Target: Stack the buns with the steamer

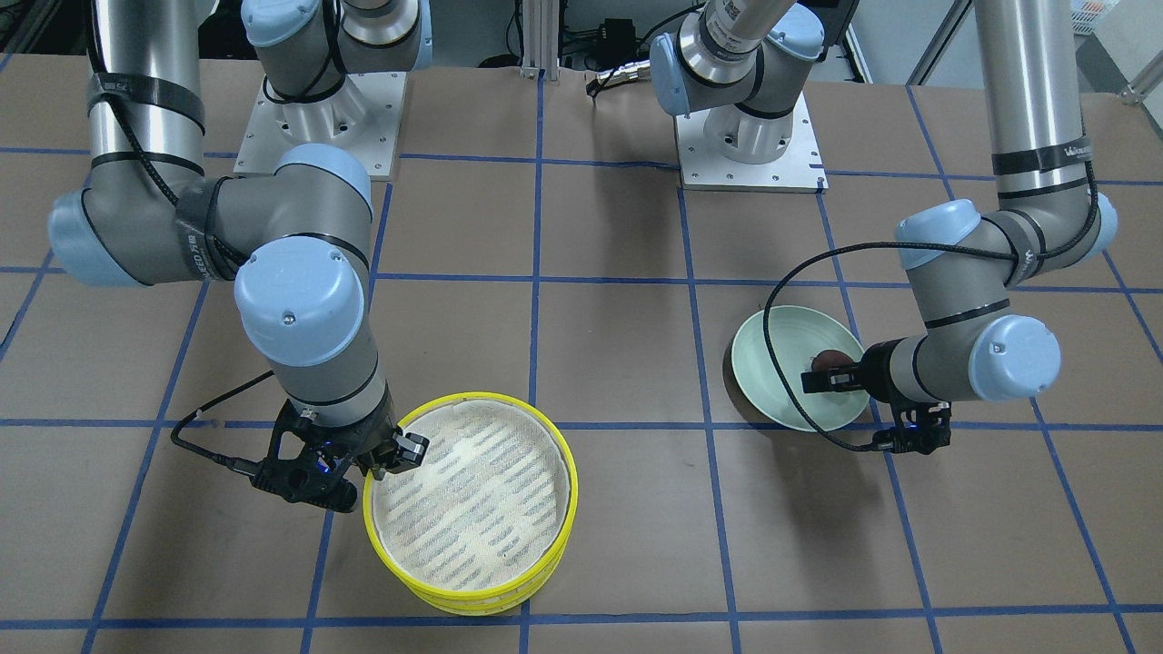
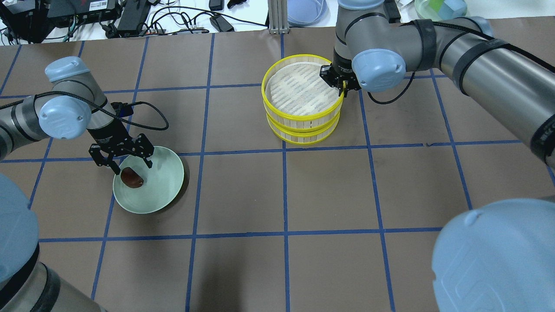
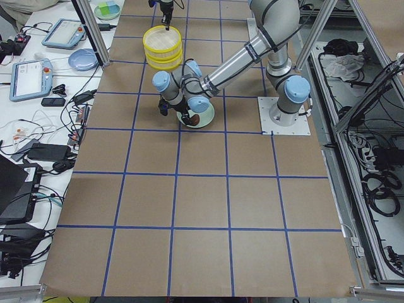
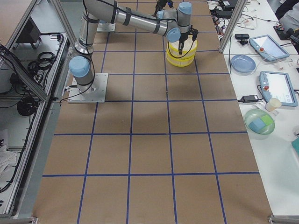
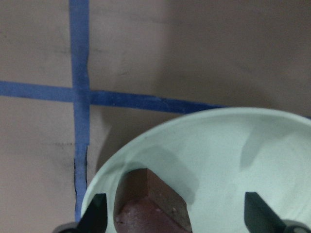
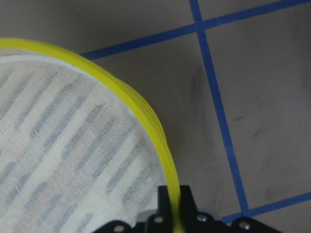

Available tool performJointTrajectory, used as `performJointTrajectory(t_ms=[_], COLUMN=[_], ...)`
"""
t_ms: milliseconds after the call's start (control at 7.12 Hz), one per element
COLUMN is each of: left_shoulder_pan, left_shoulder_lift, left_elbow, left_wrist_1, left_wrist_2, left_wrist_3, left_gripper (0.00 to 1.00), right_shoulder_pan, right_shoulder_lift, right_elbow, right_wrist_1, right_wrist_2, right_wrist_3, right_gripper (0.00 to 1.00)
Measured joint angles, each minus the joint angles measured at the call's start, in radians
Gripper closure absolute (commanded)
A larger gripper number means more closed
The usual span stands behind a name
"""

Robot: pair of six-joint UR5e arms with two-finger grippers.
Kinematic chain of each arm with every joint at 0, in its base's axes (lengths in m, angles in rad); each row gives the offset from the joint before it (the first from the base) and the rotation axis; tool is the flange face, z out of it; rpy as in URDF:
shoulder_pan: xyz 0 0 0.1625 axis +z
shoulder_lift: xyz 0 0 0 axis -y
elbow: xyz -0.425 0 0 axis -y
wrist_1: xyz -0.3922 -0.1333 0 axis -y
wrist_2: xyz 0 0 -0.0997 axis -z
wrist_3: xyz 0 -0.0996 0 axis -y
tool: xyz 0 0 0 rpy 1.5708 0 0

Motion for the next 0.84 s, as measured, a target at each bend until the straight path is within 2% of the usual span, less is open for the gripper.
performJointTrajectory(t_ms=[140,281,562,843], left_shoulder_pan=[0.000,0.000,-0.001,0.000], left_shoulder_lift=[-0.003,-0.004,-0.005,-0.006], left_elbow=[-0.004,-0.004,0.001,0.011], left_wrist_1=[-0.019,-0.040,-0.056,-0.054], left_wrist_2=[0.013,0.018,0.021,0.016], left_wrist_3=[-0.003,-0.006,-0.005,0.004], left_gripper=[0.67,1.00,1.00,1.00], right_shoulder_pan=[0.000,0.000,-0.001,0.000], right_shoulder_lift=[0.002,0.005,0.009,0.009], right_elbow=[0.000,0.000,0.003,0.014], right_wrist_1=[-0.005,-0.011,-0.019,-0.020], right_wrist_2=[0.000,0.000,-0.001,-0.003], right_wrist_3=[0.001,0.001,0.003,0.007], right_gripper=[1.00,1.00,0.98,0.70])
